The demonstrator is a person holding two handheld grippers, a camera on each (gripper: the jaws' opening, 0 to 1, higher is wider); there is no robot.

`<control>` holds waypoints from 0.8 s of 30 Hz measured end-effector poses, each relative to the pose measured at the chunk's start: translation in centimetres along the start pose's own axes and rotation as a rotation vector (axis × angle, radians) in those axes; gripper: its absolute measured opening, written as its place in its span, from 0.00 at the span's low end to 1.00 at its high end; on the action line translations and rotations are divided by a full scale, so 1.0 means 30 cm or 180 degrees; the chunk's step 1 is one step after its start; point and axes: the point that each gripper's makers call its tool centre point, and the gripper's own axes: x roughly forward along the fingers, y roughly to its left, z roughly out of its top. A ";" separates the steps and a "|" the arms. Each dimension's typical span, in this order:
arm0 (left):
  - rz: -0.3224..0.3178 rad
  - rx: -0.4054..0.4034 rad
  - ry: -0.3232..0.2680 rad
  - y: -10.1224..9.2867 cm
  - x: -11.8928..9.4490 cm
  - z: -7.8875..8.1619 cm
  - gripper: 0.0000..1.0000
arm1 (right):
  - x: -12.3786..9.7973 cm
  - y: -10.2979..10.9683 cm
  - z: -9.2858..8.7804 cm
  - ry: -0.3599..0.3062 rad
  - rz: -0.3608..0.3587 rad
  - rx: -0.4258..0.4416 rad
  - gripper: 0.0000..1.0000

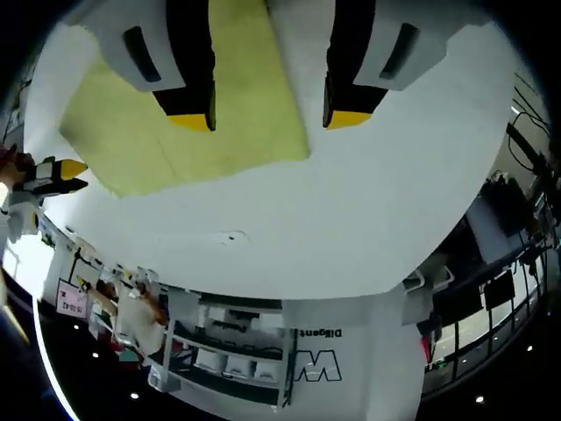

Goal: Fold the garment on the visible template until the final outline fits inside the template.

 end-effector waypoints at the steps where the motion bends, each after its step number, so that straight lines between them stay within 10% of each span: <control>1: -0.0006 0.0001 0.0006 -0.002 -0.004 -0.004 0.49 | -0.004 0.004 -0.004 0.0003 0.0012 -0.0012 0.59; 24: -0.0219 0.0189 0.0112 -0.064 -0.208 -0.183 0.44 | -0.176 0.110 -0.198 0.0166 0.0255 -0.0215 0.52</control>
